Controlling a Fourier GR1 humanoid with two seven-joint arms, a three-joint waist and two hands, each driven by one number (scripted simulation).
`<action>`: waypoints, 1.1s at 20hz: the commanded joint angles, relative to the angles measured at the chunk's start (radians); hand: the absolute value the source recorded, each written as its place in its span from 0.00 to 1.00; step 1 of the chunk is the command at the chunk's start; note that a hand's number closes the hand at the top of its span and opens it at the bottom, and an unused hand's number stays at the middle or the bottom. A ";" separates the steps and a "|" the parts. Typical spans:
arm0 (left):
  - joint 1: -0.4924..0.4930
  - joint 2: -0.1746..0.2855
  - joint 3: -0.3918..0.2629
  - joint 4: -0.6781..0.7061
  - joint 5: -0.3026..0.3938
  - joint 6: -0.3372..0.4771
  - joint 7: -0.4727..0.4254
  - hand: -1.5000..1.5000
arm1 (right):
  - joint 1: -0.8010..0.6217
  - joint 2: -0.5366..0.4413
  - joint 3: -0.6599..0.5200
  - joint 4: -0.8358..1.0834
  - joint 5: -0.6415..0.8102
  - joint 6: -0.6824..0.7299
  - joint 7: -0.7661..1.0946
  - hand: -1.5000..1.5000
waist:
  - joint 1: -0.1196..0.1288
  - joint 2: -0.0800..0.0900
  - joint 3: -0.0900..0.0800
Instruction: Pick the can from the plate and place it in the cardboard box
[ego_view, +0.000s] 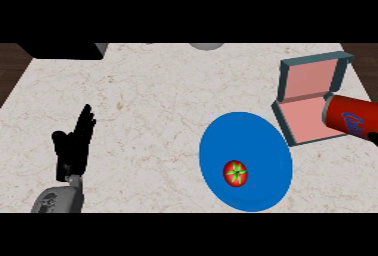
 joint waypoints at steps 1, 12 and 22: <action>-0.038 -0.009 -0.010 -0.012 -0.005 0.008 0.031 0.50 | -0.174 0.089 0.119 0.247 0.119 -0.074 -0.046 1.00 | 0.021 0.005 0.001; -0.028 0.015 0.011 -0.024 0.000 -0.004 0.040 0.50 | -0.437 0.191 0.132 0.798 0.232 -0.072 -0.152 0.00 | 0.004 0.004 0.001; 0.021 -0.024 -0.022 -0.054 -0.021 0.017 0.020 0.50 | -0.552 0.217 -0.017 1.041 0.020 0.175 -0.375 0.00 | 0.002 0.002 0.002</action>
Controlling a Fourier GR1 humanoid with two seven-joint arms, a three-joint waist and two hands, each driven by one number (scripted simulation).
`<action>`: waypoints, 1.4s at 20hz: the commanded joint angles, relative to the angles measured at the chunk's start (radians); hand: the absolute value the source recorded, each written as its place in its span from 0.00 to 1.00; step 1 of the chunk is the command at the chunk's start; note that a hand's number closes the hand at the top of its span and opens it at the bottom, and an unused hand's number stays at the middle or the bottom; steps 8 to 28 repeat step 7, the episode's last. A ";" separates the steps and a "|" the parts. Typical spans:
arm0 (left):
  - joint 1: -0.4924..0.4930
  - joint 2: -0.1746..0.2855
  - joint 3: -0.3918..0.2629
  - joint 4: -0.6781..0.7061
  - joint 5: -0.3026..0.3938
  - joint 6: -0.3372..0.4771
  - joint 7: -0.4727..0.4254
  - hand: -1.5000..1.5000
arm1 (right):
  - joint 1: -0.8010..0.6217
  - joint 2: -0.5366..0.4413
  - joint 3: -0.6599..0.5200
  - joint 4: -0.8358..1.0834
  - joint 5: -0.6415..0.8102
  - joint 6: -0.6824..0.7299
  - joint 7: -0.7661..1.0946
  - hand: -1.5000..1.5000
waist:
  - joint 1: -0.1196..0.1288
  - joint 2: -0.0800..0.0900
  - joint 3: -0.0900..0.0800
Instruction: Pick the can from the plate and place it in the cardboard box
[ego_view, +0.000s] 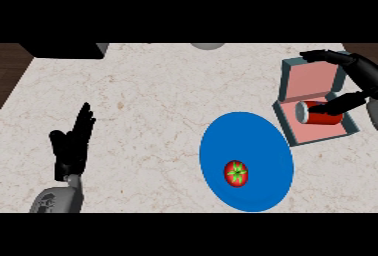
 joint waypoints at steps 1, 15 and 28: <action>0.000 -0.001 0.000 0.008 -0.003 0.000 0.000 0.50 | -0.035 -0.011 -0.082 0.099 -0.113 0.147 -0.079 0.00 | -0.007 0.000 0.000; 0.019 0.003 -0.006 -0.026 -0.010 0.005 0.012 0.50 | -0.105 -0.132 -0.187 0.266 -0.235 0.315 -0.006 0.00 | 0.006 0.002 0.001; 0.019 0.003 -0.006 -0.026 -0.010 0.005 0.012 0.50 | -0.105 -0.132 -0.187 0.266 -0.235 0.315 -0.006 0.00 | 0.006 0.002 0.001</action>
